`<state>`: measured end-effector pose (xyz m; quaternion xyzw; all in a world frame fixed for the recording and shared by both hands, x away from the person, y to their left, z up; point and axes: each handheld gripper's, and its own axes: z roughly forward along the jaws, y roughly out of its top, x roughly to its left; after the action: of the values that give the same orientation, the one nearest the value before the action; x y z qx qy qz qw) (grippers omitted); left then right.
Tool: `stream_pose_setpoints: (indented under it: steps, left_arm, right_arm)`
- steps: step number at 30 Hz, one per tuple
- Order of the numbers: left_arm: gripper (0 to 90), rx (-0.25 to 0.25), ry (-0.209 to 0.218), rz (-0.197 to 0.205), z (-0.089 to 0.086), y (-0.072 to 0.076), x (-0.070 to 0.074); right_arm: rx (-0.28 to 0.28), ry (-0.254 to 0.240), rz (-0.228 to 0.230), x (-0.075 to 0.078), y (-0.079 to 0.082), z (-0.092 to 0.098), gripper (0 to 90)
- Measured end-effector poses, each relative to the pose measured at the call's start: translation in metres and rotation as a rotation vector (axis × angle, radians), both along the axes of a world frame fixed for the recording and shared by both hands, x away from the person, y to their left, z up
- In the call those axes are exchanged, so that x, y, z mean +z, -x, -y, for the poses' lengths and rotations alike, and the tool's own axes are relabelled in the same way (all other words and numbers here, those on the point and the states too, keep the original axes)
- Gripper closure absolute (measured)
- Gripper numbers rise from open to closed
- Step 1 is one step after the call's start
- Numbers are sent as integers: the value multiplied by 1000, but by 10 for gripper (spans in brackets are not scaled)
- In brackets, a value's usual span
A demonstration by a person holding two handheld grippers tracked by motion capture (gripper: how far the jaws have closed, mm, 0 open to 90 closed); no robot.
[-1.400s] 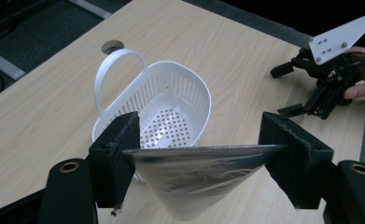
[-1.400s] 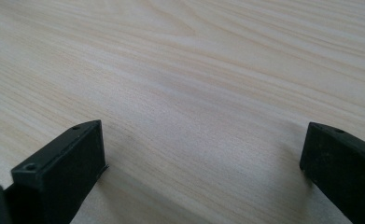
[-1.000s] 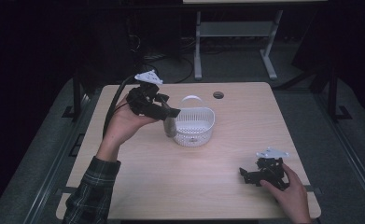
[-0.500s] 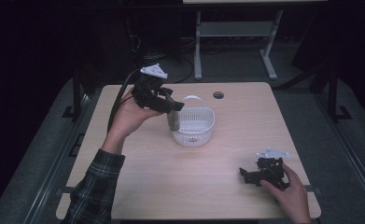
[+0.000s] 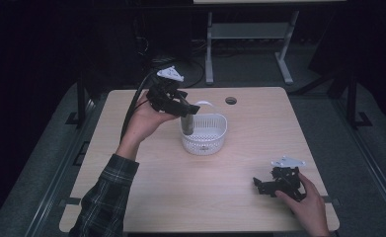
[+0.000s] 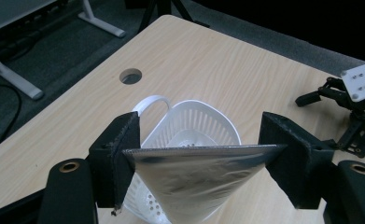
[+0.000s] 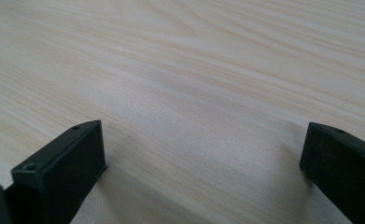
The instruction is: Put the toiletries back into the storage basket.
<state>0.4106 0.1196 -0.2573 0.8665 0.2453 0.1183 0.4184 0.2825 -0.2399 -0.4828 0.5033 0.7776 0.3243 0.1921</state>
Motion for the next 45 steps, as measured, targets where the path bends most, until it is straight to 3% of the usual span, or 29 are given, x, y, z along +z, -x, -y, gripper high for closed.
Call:
stream_pose_setpoints:
  steps: [11, 21, 45]
  left_arm:
    - [294, 8, -11, 9, 9, -7, -11]
    - [294, 15, -46, -11, 15, -14, -30]
    - [294, 38, -75, -48, 17, -20, -58]
  right_arm:
    - [1, 0, -1, 0, 0, 0, 0]
    - [1, 0, 0, 0, 0, 0, 0]
    - [2, 1, 1, 0, 0, 0, 0]
